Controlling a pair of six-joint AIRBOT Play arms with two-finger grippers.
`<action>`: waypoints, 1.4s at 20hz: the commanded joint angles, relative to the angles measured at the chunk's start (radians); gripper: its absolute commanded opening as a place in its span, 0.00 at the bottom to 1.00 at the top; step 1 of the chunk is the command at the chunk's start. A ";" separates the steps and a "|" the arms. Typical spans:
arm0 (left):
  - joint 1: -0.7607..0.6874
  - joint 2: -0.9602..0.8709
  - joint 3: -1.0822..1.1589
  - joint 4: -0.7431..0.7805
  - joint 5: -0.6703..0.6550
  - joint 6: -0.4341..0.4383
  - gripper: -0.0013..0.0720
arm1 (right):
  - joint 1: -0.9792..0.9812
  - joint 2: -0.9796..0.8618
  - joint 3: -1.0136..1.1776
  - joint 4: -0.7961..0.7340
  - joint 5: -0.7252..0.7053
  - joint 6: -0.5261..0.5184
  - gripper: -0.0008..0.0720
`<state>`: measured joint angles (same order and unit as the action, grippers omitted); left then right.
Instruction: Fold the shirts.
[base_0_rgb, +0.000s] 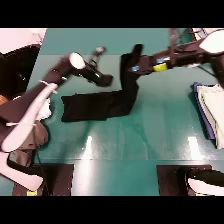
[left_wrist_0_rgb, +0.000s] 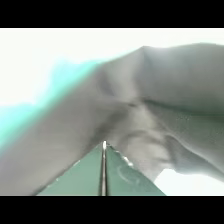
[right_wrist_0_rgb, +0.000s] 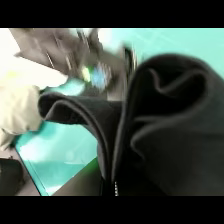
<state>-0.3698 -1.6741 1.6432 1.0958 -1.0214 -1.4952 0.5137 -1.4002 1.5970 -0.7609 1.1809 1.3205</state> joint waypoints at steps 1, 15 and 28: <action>0.169 0.153 0.027 0.136 -0.079 0.003 0.05 | 0.190 -0.126 0.095 0.010 -0.149 -0.005 0.04; 0.457 0.333 0.027 0.137 -0.252 0.049 0.05 | 0.241 -0.378 0.200 -0.071 0.040 0.001 0.76; 0.457 0.333 0.027 0.084 -0.245 0.056 0.05 | -0.089 -0.301 -0.391 0.198 -0.161 -0.028 0.87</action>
<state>0.0868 -1.3418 1.6691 1.1908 -1.2686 -1.4391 0.4347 -1.6390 1.2377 -0.7246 1.0420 1.3647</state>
